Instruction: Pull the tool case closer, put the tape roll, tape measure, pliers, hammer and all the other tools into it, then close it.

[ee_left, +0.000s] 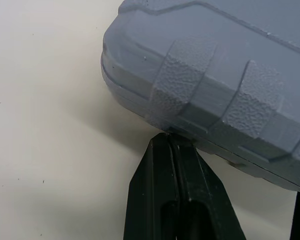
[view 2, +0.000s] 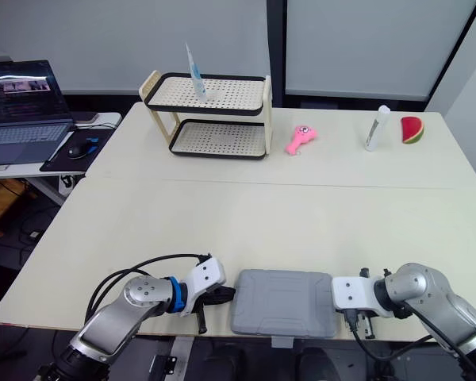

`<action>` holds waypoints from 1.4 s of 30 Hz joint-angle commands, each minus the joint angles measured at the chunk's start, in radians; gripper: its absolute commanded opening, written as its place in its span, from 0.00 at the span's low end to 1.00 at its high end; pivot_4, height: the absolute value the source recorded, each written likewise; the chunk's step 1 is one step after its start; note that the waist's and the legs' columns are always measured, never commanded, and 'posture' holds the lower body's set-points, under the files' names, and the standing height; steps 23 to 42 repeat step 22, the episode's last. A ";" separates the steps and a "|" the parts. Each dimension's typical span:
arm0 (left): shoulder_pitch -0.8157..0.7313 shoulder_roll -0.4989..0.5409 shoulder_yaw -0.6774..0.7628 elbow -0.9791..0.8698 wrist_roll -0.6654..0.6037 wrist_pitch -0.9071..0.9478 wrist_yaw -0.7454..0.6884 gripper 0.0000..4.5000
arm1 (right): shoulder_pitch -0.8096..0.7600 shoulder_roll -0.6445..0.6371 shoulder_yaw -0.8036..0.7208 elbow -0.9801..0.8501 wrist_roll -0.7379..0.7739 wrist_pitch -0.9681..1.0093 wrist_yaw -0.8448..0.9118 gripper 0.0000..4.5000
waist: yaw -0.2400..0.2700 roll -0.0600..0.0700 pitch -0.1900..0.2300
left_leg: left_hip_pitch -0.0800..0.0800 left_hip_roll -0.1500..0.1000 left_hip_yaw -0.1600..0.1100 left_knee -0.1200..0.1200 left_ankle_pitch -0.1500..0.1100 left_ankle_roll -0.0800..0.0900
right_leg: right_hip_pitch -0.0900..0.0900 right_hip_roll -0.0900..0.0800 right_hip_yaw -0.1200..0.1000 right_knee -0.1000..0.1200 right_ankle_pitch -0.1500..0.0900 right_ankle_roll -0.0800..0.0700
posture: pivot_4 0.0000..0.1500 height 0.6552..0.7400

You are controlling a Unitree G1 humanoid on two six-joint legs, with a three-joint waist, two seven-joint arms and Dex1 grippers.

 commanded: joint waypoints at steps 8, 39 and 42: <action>0.090 0.163 0.264 -0.048 -0.125 -0.096 -0.082 0.00 | 0.070 -0.118 -0.281 -0.006 0.139 -0.059 0.034 0.00 | 0.001 0.000 0.000 | 0.000 0.000 -0.001 0.000 0.000 0.000 | 0.000 -0.001 0.000 -0.001 0.000 0.000 | 1.00 0.87; 0.159 0.325 0.548 -0.058 -0.258 -0.130 -0.208 0.00 | 0.194 -0.263 -0.757 0.133 0.373 -0.223 0.308 0.00 | 0.003 0.000 0.000 | 0.002 0.001 0.001 -0.002 0.000 0.000 | 0.002 -0.002 0.000 -0.003 0.000 0.000 | 1.00 0.87; 0.159 0.325 0.548 -0.058 -0.258 -0.130 -0.208 0.00 | 0.194 -0.263 -0.757 0.133 0.373 -0.223 0.308 0.00 | 0.003 0.000 0.000 | 0.002 0.001 0.001 -0.002 0.000 0.000 | 0.002 -0.002 0.000 -0.003 0.000 0.000 | 1.00 0.87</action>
